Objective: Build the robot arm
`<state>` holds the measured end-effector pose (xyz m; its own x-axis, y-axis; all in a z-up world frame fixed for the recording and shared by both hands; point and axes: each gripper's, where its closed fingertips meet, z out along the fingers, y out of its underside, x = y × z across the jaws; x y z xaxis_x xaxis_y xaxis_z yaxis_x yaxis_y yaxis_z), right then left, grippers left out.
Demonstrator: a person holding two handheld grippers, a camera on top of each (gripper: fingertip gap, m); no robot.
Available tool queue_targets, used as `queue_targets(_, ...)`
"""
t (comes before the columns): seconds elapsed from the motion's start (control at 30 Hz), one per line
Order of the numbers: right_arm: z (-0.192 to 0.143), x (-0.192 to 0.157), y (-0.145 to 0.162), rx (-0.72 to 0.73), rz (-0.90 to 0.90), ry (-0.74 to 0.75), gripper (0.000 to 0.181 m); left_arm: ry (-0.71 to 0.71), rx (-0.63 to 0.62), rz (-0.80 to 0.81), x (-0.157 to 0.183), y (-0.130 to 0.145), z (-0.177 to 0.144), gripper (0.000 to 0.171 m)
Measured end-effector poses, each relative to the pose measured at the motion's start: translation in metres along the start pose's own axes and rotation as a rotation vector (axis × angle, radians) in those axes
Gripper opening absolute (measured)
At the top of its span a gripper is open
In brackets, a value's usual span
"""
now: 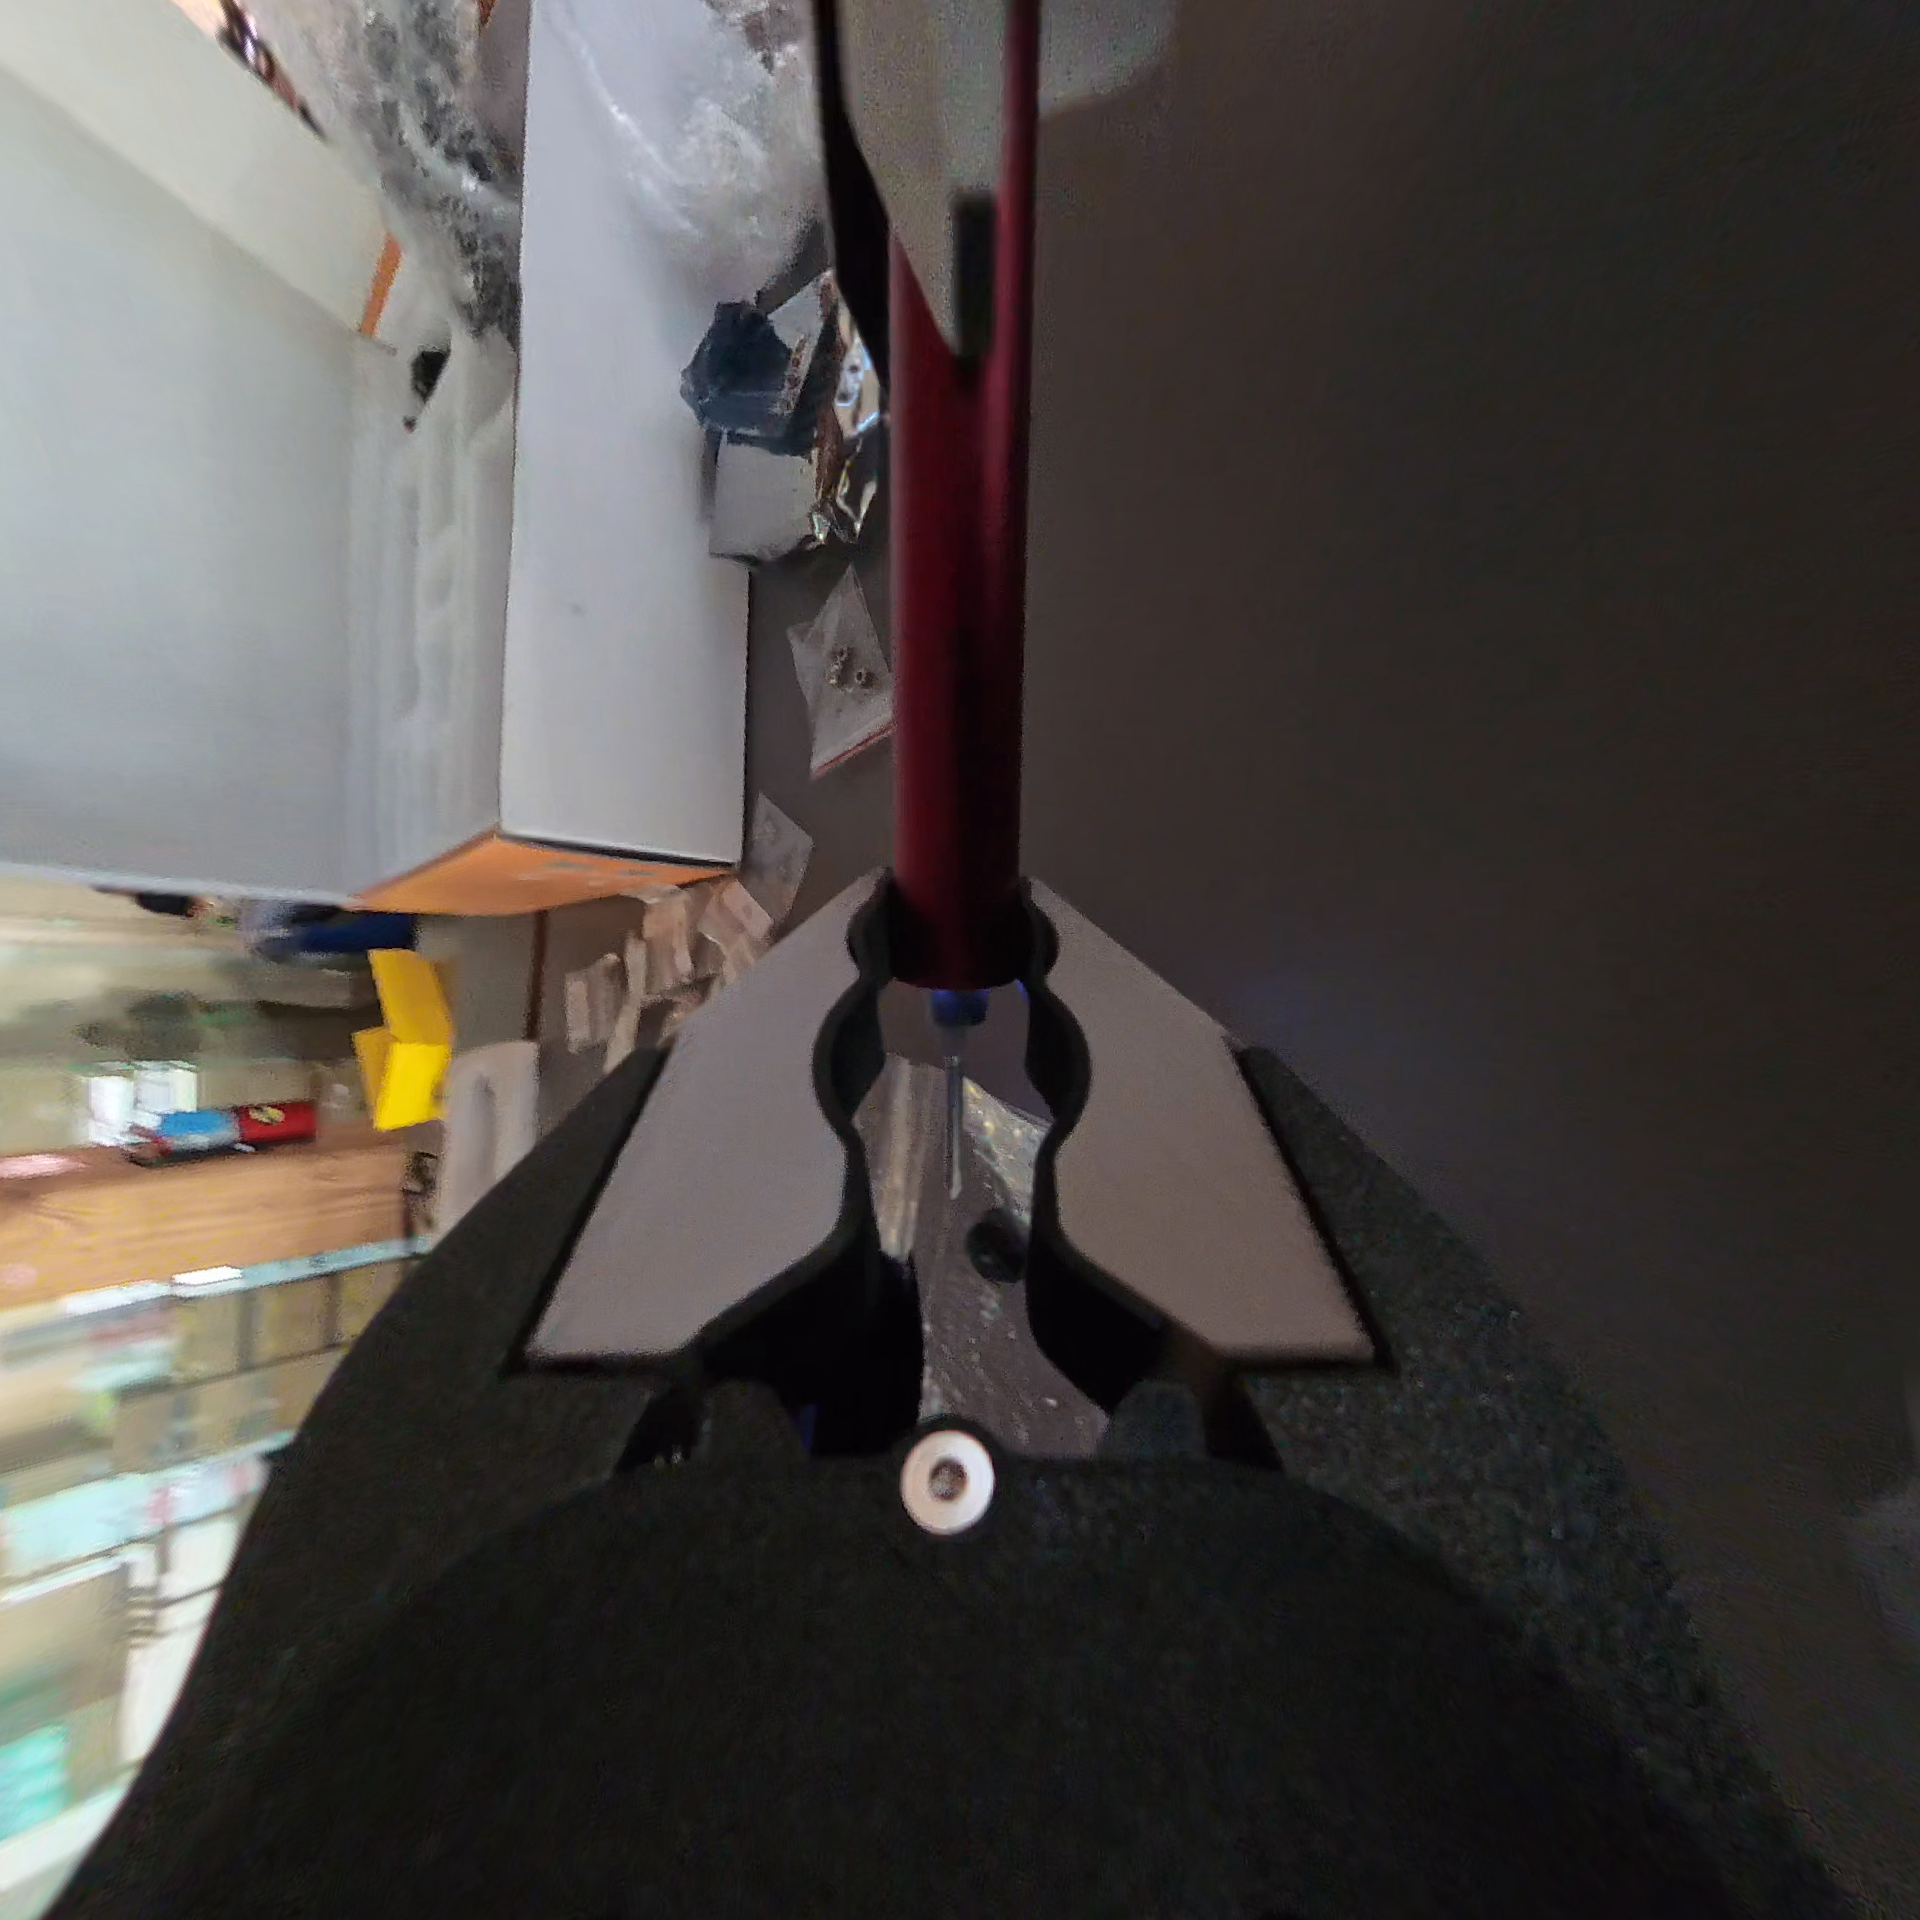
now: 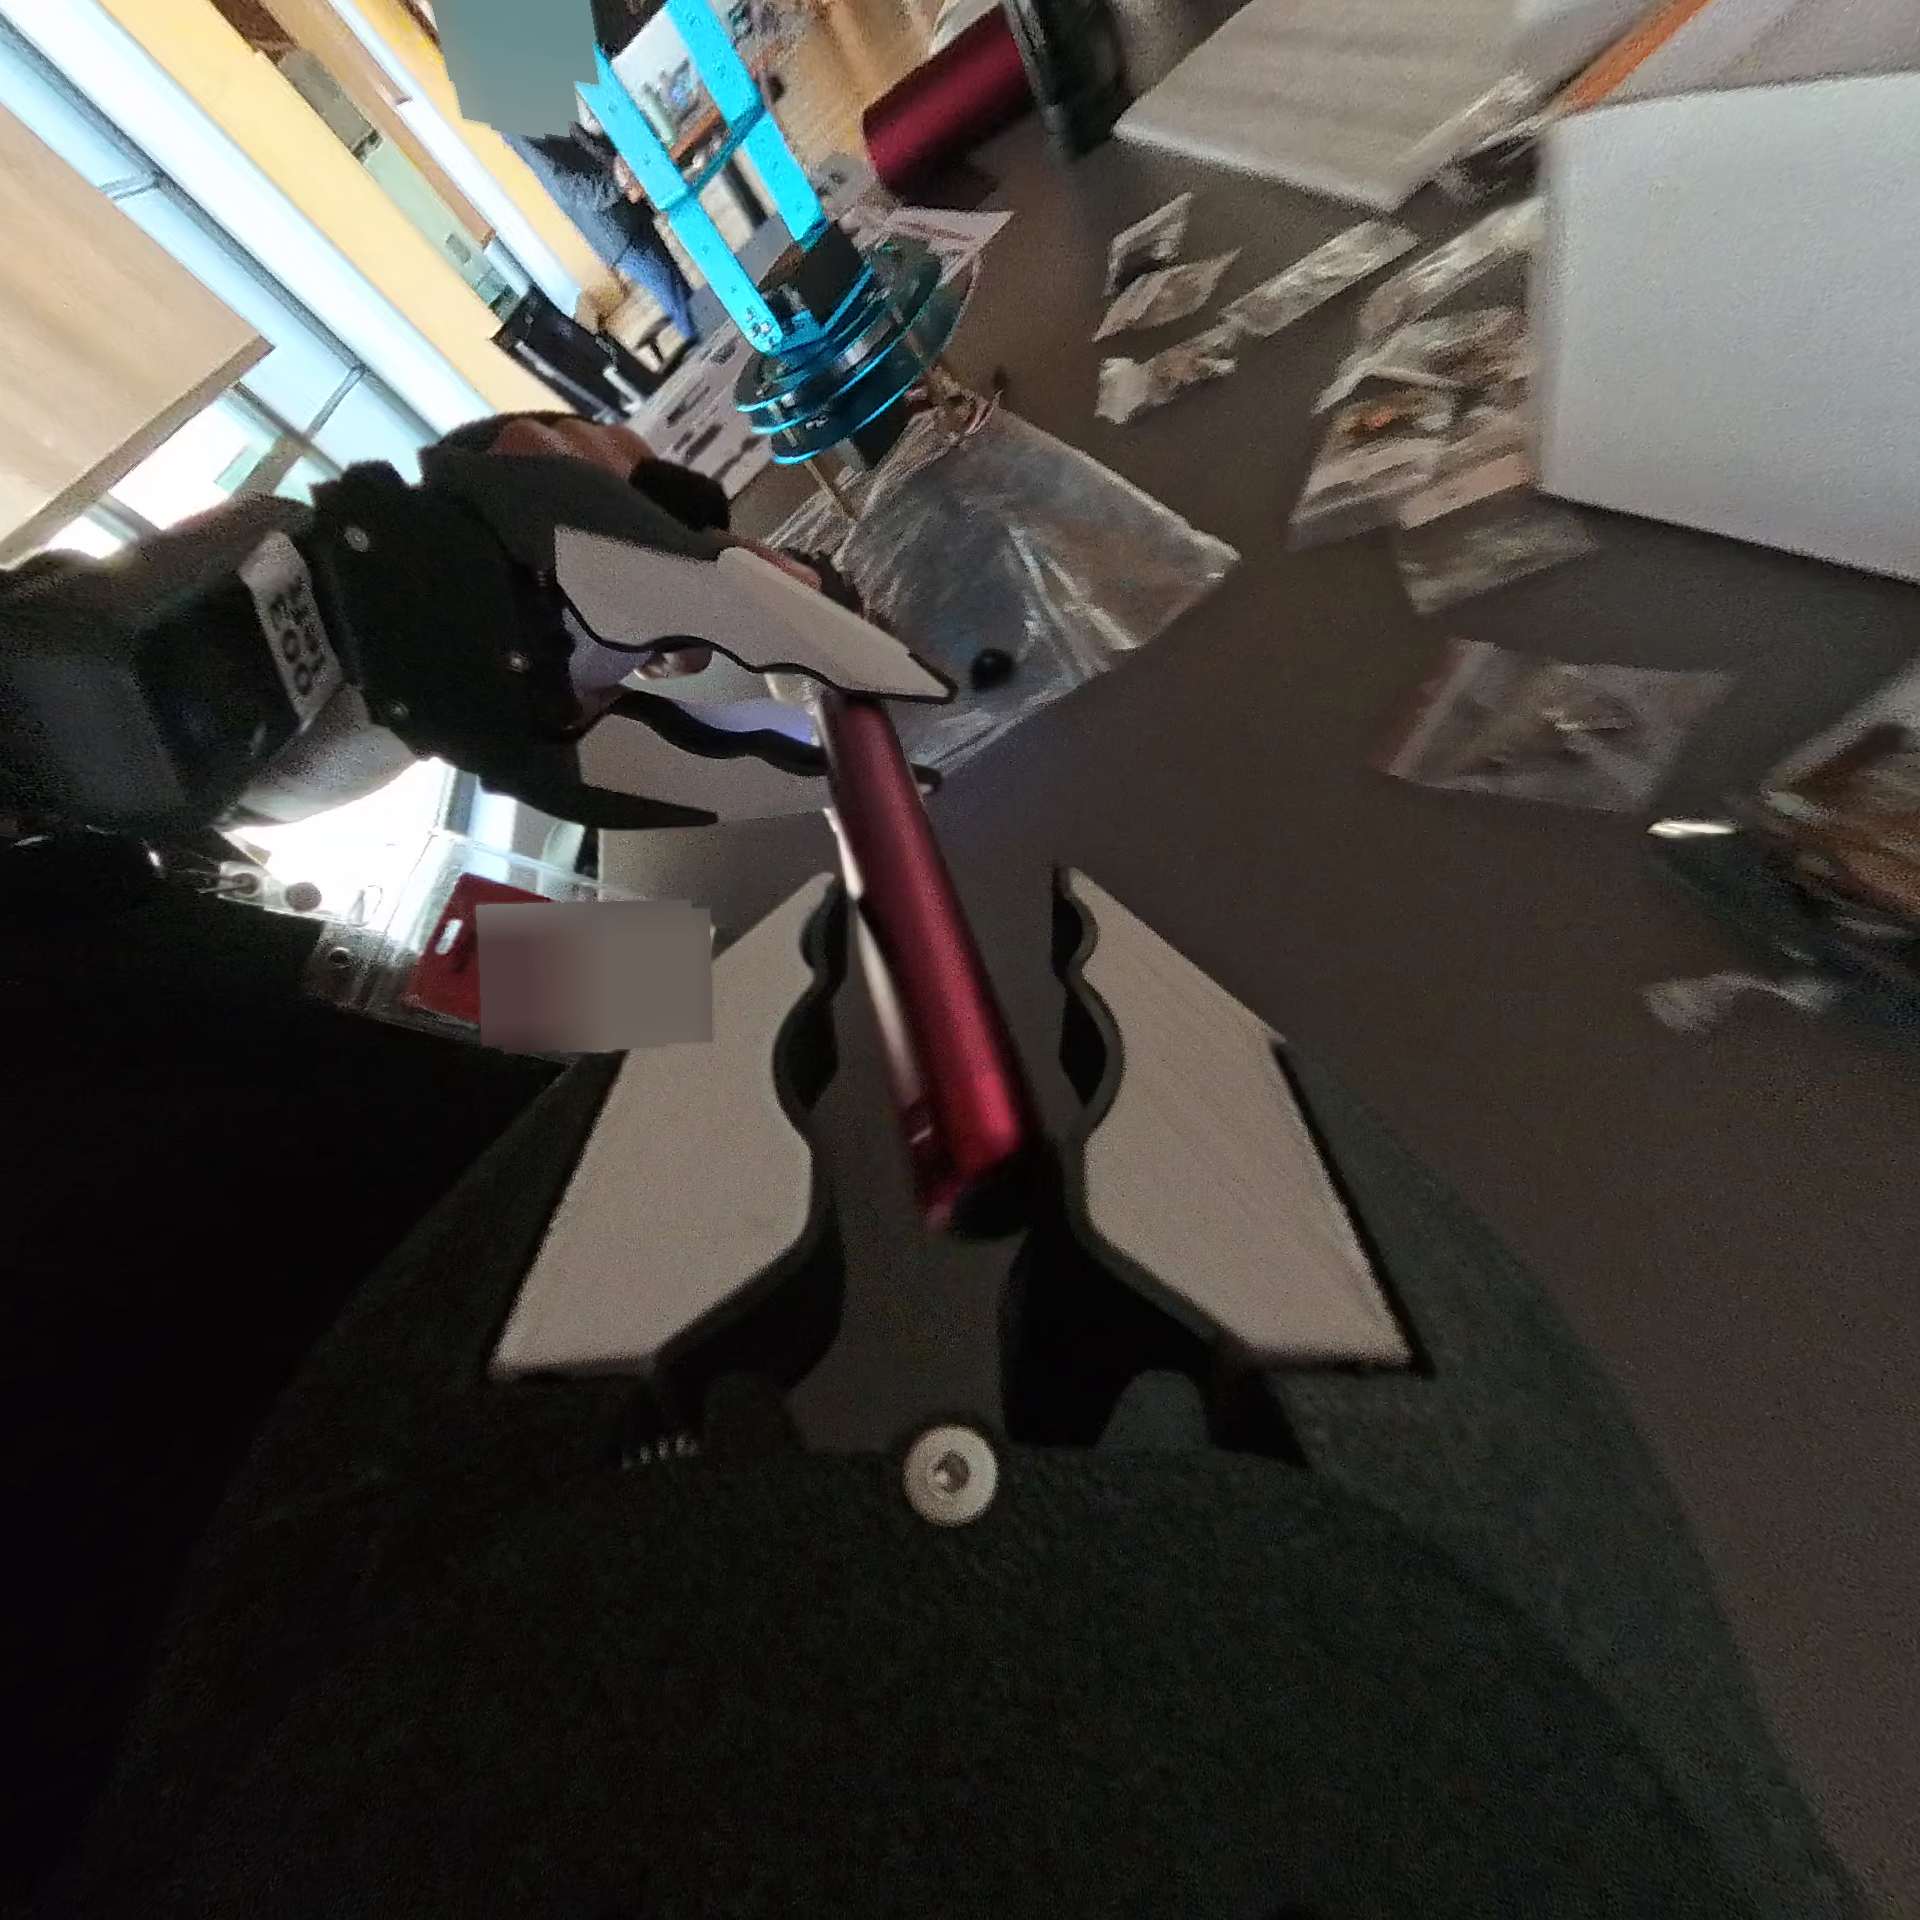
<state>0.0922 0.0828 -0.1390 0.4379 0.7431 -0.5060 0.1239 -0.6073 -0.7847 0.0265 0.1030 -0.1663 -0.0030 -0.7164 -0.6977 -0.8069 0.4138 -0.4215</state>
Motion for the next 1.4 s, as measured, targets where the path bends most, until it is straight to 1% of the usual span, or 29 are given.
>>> queue_targets(0.07,-0.018,0.008,0.001,0.002,-0.048,0.04,0.042,-0.009,0.005,0.063,0.002,-0.001,0.005,0.02)
queue_targets(0.13,-0.019,0.01,0.016,-0.132,-0.129,0.084,0.044,0.015,-0.007,0.122,0.008,-0.002,0.009,0.02)
queue_targets(0.2,-0.007,0.009,0.026,-0.253,-0.28,0.141,0.045,0.007,0.003,0.193,0.011,-0.007,0.011,0.02)
queue_targets(0.27,0.011,0.017,0.034,-0.369,-0.422,0.219,0.044,-0.028,0.009,0.24,0.007,-0.011,0.013,0.02)
queue_targets(0.3,0.018,0.024,0.032,-0.385,-0.48,0.272,0.038,-0.031,-0.015,0.265,0.006,-0.007,0.014,0.021)
queue_targets(0.37,0.027,0.03,0.024,-0.392,-0.571,0.324,0.039,-0.066,-0.016,0.282,-0.002,-0.003,0.014,0.02)
queue_targets(0.5,0.044,0.028,0.015,-0.404,-0.62,0.27,0.044,-0.081,-0.019,0.28,-0.007,0.006,0.008,0.02)
queue_targets(0.53,0.047,0.027,0.013,-0.421,-0.64,0.261,0.042,-0.09,-0.014,0.29,-0.006,0.008,0.007,0.021)
queue_targets(0.6,0.055,0.027,0.007,-0.446,-0.7,0.257,0.053,-0.105,0.002,0.316,-0.003,0.011,0.003,0.021)
queue_targets(0.63,0.06,0.028,0.011,-0.491,-0.719,0.24,0.051,-0.105,0.014,0.316,-0.001,0.011,0.001,0.021)
queue_targets(0.67,0.063,0.032,0.017,-0.557,-0.734,0.236,0.054,-0.106,0.025,0.31,0.002,0.011,-0.001,0.021)
queue_targets(0.7,0.067,0.035,0.024,-0.612,-0.754,0.229,0.048,-0.111,0.033,0.304,0.005,0.011,-0.002,0.021)
queue_targets(0.73,0.071,0.037,0.025,-0.636,-0.78,0.228,0.031,-0.115,0.035,0.3,0.008,0.011,-0.003,0.021)
queue_targets(0.77,0.073,0.037,0.026,-0.653,-0.802,0.216,0.03,-0.124,0.016,0.286,0.009,0.015,-0.003,0.021)
queue_targets(0.8,0.076,0.037,0.027,-0.667,-0.801,0.208,0.028,-0.136,-0.016,0.253,0.009,0.022,-0.004,0.021)
queue_targets(0.83,0.077,0.038,0.029,-0.689,-0.794,0.203,0.025,-0.153,-0.026,0.201,0.006,0.029,-0.01,0.026)
queue_targets(0.87,0.076,0.041,0.034,-0.725,-0.794,0.204,0.022,-0.155,-0.008,0.111,0.002,0.036,-0.021,0.031)
queue_targets(0.9,0.076,0.045,0.037,-0.762,-0.8,0.219,0.02,-0.133,0.01,-0.017,-0.001,0.048,-0.035,0.032)
queue_targets(1.0,0.081,0.038,0.037,-0.769,-0.773,0.194,0.022,0.025,0.06,-0.407,-0.002,0.101,-0.079,0.047)
queue_targets(1.07,0.082,0.038,0.041,-0.803,-0.749,0.197,0.021,0.114,0.152,-0.58,-0.005,0.127,-0.103,0.051)
queue_targets(1.1,0.084,0.038,0.041,-0.804,-0.737,0.203,0.02,0.164,0.201,-0.629,-0.005,0.135,-0.11,0.052)
queue_targets(1.13,0.084,0.039,0.041,-0.796,-0.714,0.212,0.021,0.23,0.218,-0.658,0.0,0.141,-0.11,0.059)
queue_targets(1.17,0.084,0.039,0.04,-0.787,-0.672,0.224,0.021,0.284,0.205,-0.671,0.005,0.148,-0.104,0.07)
queue_targets(1.2,0.083,0.038,0.036,-0.762,-0.626,0.251,0.025,0.296,0.182,-0.67,0.007,0.155,-0.095,0.074)
queue_targets(1.23,0.083,0.033,0.026,-0.702,-0.578,0.288,0.032,0.311,0.157,-0.646,0.011,0.161,-0.087,0.077)
queue_targets(1.27,0.083,0.026,0.012,-0.624,-0.52,0.341,0.035,0.321,0.145,-0.618,0.015,0.162,-0.081,0.081)
queue_targets(1.33,0.095,-0.003,-0.016,-0.442,-0.36,0.413,0.043,0.31,0.138,-0.613,0.019,0.159,-0.074,0.077)
queue_targets(1.37,0.114,-0.027,-0.03,-0.308,-0.264,0.401,0.05,0.315,0.145,-0.614,0.023,0.156,-0.073,0.073)
queue_targets(1.4,0.138,-0.05,-0.044,-0.152,-0.172,0.392,0.05,0.303,0.147,-0.616,0.024,0.154,-0.072,0.061)
